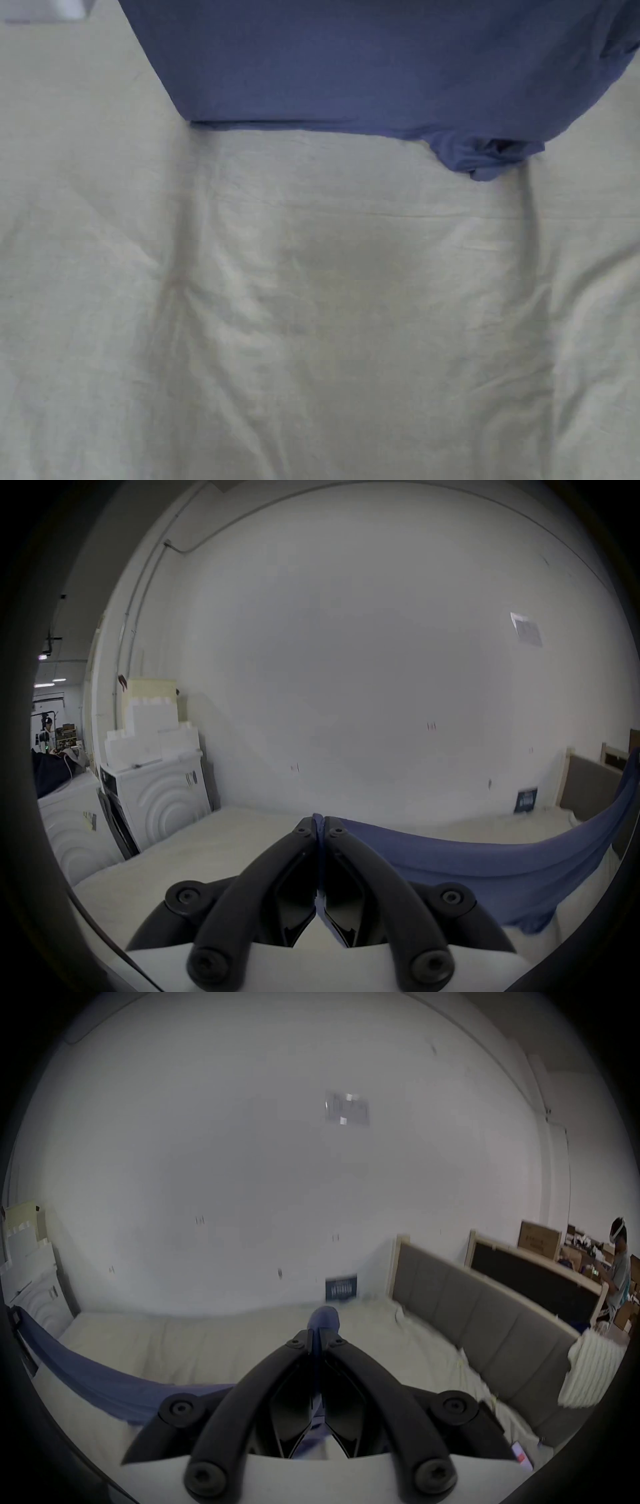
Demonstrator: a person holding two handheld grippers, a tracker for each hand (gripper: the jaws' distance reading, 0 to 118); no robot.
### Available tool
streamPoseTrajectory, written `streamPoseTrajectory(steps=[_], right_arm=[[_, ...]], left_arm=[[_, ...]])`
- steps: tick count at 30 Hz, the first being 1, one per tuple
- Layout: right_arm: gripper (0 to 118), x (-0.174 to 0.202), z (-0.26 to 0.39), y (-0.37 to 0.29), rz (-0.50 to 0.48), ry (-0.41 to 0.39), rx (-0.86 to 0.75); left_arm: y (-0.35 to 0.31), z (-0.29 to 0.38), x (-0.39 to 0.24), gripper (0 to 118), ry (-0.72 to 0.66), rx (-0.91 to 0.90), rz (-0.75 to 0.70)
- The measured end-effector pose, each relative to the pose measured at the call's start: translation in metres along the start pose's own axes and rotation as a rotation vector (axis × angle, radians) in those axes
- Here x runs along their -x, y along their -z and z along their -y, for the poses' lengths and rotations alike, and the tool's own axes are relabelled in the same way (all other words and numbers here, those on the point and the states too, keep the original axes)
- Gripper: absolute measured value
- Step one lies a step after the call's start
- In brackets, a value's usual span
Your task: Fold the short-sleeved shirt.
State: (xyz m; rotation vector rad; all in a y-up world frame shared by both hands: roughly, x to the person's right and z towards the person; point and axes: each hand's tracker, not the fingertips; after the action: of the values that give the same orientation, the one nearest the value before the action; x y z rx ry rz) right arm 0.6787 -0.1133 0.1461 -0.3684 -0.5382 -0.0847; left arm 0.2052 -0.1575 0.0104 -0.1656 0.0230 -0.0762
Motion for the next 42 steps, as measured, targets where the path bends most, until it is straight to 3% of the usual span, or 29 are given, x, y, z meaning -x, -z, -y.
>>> streamPoseTrajectory(steps=[5, 11, 17, 20, 29, 32, 35, 42], right_arm=[[2, -0.027, 0.107, 0.013, 0.018, -0.019, 0.169], [2, -0.062, 0.234, -0.012, 0.025, 0.082, 0.353], [2, -0.083, 0.332, -0.053, 0.001, 0.125, 0.521], [2, -0.091, 0.355, -0.079, 0.009, 0.153, 0.528], [2, -0.125, 0.375, -0.163, -0.040, 0.106, 0.510], [2, -0.133, 0.384, -0.188, -0.039, 0.060, 0.483], [2, -0.137, 0.396, -0.207, -0.037, 0.027, 0.481], [2, -0.149, 0.420, -0.240, -0.045, -0.005, 0.476]], left_arm=[[-0.015, 0.084, -0.004, 0, 0.014, 0.155, 0.042], [-0.075, 0.182, 0.008, 0, 0.025, 0.334, 0.082], [-0.156, 0.279, 0.044, 0, 0.060, 0.508, 0.084], [-0.190, 0.311, 0.062, 0, 0.026, 0.552, 0.080], [-0.301, 0.327, 0.100, 0, -0.091, 0.527, 0.106], [-0.332, 0.329, 0.101, 0, -0.053, 0.504, 0.115], [-0.353, 0.334, 0.100, 0, -0.011, 0.506, 0.107], [-0.373, 0.346, 0.113, 0, -0.059, 0.557, 0.087]])
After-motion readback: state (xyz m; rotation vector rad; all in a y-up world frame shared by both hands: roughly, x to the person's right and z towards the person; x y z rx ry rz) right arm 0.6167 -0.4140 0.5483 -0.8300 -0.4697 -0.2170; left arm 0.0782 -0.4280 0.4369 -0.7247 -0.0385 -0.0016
